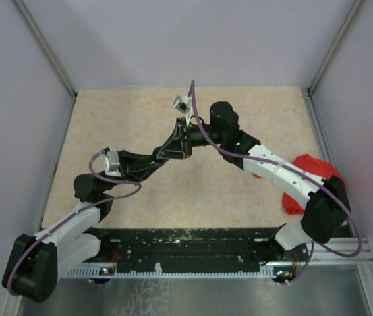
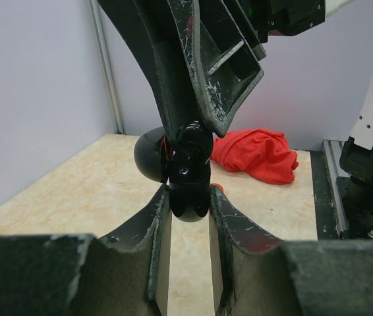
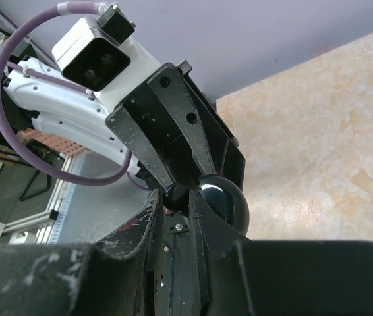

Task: Insert the wireless bluetooth earbuds into the charging case
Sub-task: Place the earbud in the charging case.

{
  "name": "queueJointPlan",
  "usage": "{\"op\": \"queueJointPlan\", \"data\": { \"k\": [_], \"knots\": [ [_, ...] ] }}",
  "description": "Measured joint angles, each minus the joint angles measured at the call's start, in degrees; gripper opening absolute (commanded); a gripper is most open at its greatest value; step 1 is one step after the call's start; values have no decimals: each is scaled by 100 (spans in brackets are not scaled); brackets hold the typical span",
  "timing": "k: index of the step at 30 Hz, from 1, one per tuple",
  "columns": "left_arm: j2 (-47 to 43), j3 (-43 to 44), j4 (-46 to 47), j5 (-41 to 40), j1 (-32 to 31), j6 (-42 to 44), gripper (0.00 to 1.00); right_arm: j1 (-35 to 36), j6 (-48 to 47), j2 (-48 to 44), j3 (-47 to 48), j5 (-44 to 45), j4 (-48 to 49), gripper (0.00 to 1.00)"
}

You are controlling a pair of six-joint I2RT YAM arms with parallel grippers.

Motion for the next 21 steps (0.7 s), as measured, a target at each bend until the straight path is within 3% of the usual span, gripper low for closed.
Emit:
{"op": "queueJointPlan", "data": {
  "k": [12,21],
  "knots": [
    [13,0,192,175,37,-173,1,2,-94,4,72,-175,-138,25],
    [140,0,448,315,66,-448,1,4,-236,87,160,-367,-275,25]
  ]
}}
